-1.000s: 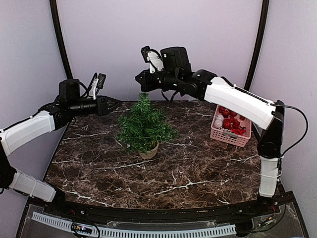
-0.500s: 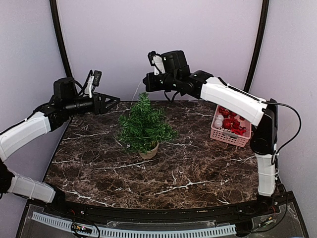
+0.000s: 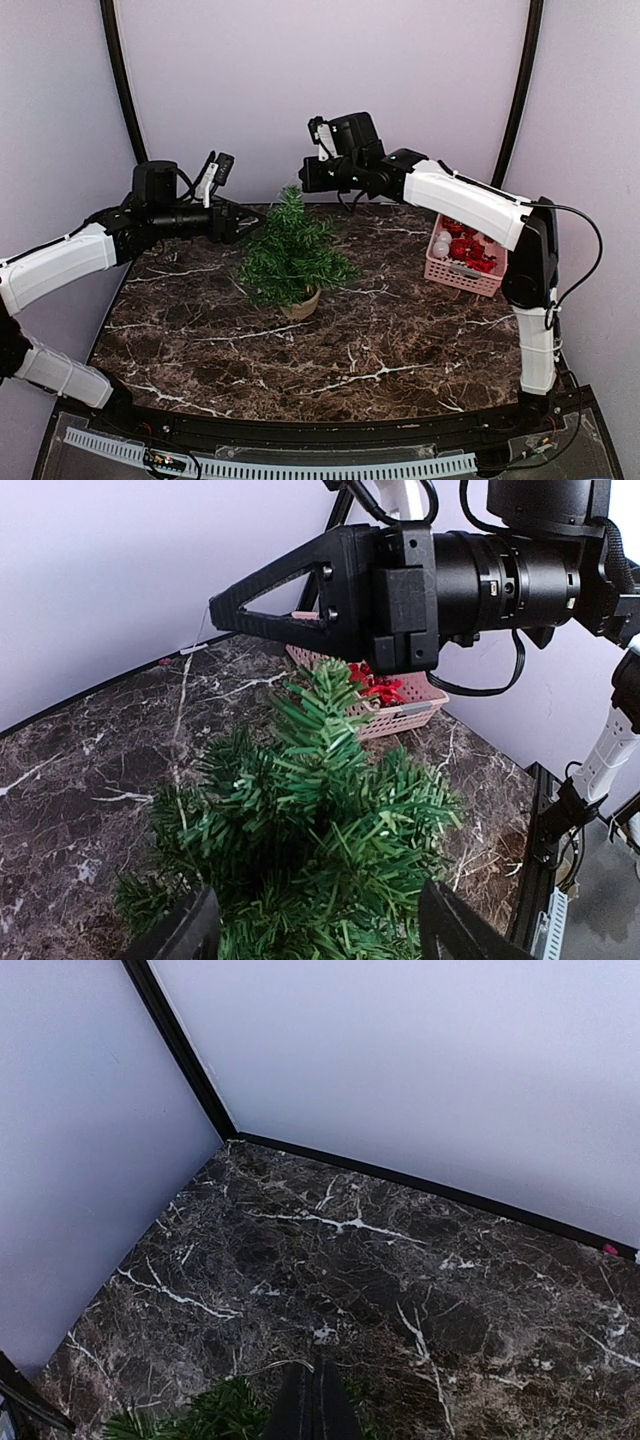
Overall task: Decorate the small christmas tree
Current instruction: Wrap the light string in the gap of the branches.
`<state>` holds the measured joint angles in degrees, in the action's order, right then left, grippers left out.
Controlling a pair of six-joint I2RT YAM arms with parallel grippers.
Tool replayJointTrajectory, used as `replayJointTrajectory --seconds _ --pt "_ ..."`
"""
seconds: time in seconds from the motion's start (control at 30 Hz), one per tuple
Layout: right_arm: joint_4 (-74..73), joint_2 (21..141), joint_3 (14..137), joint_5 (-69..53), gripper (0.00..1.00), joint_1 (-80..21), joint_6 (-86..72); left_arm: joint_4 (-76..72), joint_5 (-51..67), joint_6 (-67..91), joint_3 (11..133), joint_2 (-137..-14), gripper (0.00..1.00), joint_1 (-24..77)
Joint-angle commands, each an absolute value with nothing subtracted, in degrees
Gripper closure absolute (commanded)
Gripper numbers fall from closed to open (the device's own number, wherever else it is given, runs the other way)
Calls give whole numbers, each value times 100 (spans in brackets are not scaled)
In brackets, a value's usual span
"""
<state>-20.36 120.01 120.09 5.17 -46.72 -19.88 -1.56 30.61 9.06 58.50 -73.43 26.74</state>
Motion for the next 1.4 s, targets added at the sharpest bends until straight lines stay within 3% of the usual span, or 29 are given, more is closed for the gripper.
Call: replayJointTrajectory --seconds 0.0,0.3,0.57,0.73,0.87,1.13,1.37 --pt "-1860 11931 11771 475 100 -4607 -2102 -56 2737 749 6095 -7448 28 2833" --pt "-1694 11740 11290 176 100 -4605 -2173 -329 2343 943 6112 -7655 26 2961" --pt "-1537 11312 10770 35 100 -4614 -2210 -716 2366 1137 6054 -7786 38 3034" --pt "-1445 10978 10386 23 100 -4621 -2215 -753 2303 1125 6065 -7813 39 3085" --pt "-1492 10805 10212 -136 100 -4646 -2189 -754 2183 1070 6045 -7816 49 3150" --pt "-1495 10511 9774 -67 100 -4766 -2223 -672 2008 1009 5990 -7736 82 3238" --pt "-1628 10353 9604 -20 100 -4893 -2225 -600 1805 968 5896 -7620 93 3261"
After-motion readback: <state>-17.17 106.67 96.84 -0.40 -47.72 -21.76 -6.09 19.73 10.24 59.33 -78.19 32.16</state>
